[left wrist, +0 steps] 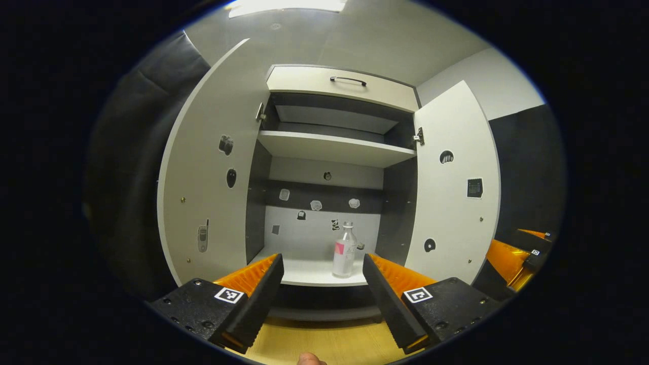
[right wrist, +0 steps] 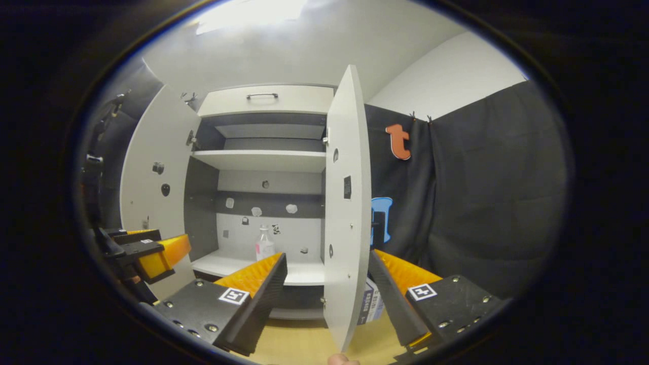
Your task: Grasp the bottle in the cabinet with the left hand and place it on the coaster, then close the right door with the right hand and the left door with the left hand.
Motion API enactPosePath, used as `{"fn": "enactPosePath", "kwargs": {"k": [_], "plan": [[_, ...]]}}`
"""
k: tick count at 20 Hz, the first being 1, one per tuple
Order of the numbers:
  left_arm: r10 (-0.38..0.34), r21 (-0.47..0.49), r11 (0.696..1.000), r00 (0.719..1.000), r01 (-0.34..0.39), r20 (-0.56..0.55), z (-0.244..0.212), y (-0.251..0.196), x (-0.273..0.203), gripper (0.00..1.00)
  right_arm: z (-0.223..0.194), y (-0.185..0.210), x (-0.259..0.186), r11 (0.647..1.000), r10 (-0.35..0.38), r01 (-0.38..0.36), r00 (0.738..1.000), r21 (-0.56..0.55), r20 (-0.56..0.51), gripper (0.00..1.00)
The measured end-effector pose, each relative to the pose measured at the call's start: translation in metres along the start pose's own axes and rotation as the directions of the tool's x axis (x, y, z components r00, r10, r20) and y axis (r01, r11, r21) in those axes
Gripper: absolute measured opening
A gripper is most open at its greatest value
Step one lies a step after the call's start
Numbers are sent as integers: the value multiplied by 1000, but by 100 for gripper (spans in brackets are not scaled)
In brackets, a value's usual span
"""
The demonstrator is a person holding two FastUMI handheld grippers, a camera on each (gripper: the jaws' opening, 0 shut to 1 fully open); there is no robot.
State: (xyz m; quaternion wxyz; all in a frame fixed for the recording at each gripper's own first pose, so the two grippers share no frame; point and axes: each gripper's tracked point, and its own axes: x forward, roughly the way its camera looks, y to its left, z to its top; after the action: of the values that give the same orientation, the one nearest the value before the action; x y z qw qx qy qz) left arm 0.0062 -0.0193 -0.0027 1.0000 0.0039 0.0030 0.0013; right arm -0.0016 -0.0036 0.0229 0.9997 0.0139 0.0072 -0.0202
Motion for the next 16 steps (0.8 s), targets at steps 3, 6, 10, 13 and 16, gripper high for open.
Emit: {"fn": "enactPosePath", "kwargs": {"k": [3, 6, 10, 13, 16], "plan": [[-20, -1, 1000, 1000, 20, -16, -5, -7, 20, 99, 3, -10, -6, 1000, -21, 21, 1000, 3, -4, 93], [-28, -1, 1000, 1000, 28, -12, -7, -12, 62, 99, 5, -21, -8, 998, -66, 66, 998, -8, -5, 98], [2, 53, 999, 1000, -1, -15, -21, -15, 126, 99, 5, -56, -17, 989, -150, 149, 989, -23, -10, 98], [-2, 70, 998, 1000, 4, -24, -33, -25, 169, 99, 3, -81, -19, 974, -221, 220, 975, -48, -19, 98], [-10, 44, 999, 999, 12, -49, -47, -37, 210, 99, 1, -101, -16, 959, -278, 276, 960, -59, -29, 98]]}}
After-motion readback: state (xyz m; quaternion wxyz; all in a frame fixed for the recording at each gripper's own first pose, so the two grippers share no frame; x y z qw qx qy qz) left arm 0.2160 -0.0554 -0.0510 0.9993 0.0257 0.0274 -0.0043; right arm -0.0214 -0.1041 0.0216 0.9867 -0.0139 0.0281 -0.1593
